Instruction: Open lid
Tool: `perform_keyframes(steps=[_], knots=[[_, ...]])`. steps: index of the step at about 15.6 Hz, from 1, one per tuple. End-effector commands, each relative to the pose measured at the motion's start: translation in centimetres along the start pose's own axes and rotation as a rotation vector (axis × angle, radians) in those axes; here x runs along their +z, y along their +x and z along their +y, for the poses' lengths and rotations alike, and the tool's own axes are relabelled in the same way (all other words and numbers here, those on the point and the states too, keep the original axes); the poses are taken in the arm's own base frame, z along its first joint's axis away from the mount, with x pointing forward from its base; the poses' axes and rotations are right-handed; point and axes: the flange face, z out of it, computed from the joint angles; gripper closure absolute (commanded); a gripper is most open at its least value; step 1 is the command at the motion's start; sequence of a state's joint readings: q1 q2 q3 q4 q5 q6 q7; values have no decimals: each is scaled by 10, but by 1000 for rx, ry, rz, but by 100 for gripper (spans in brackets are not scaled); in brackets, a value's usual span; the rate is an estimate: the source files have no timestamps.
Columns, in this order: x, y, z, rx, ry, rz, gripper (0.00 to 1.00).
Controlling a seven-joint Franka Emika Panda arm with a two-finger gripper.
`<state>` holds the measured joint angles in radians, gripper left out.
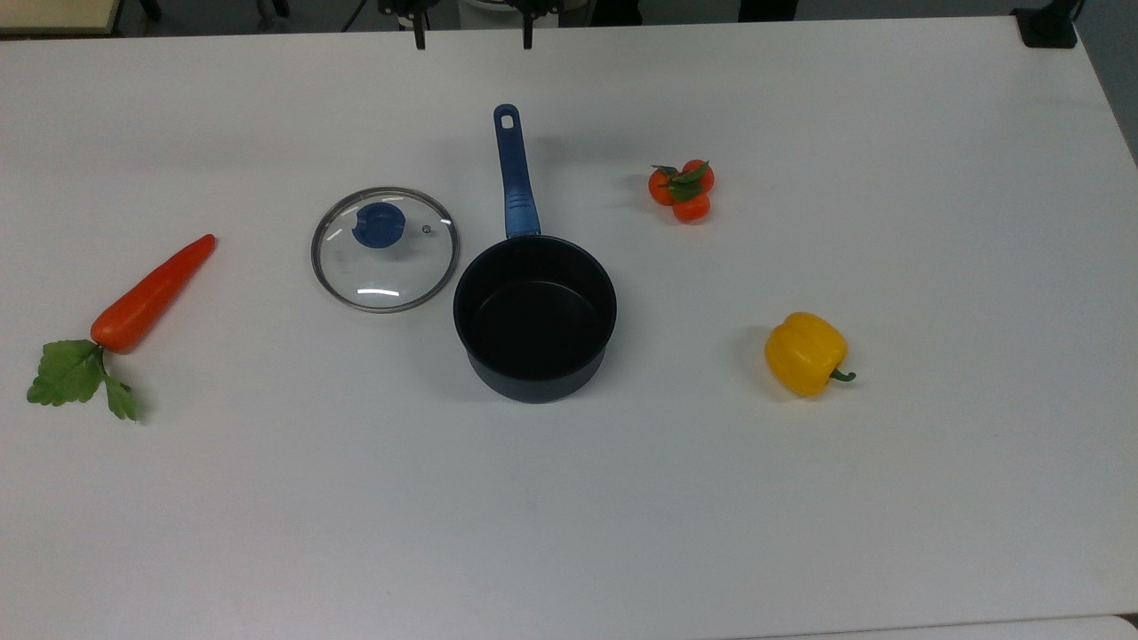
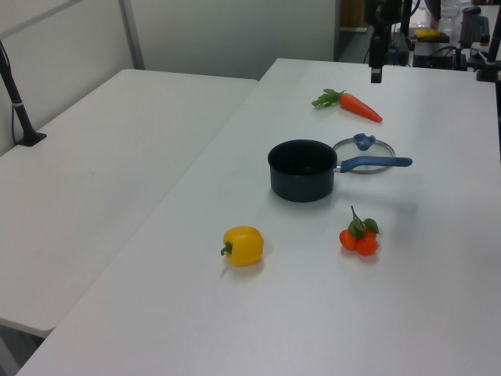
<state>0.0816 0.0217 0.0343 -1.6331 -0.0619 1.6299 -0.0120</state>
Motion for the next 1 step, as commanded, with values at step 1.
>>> perform_keyframes(steps=[1], knots=[[2, -8, 12, 34, 1, -30, 0]])
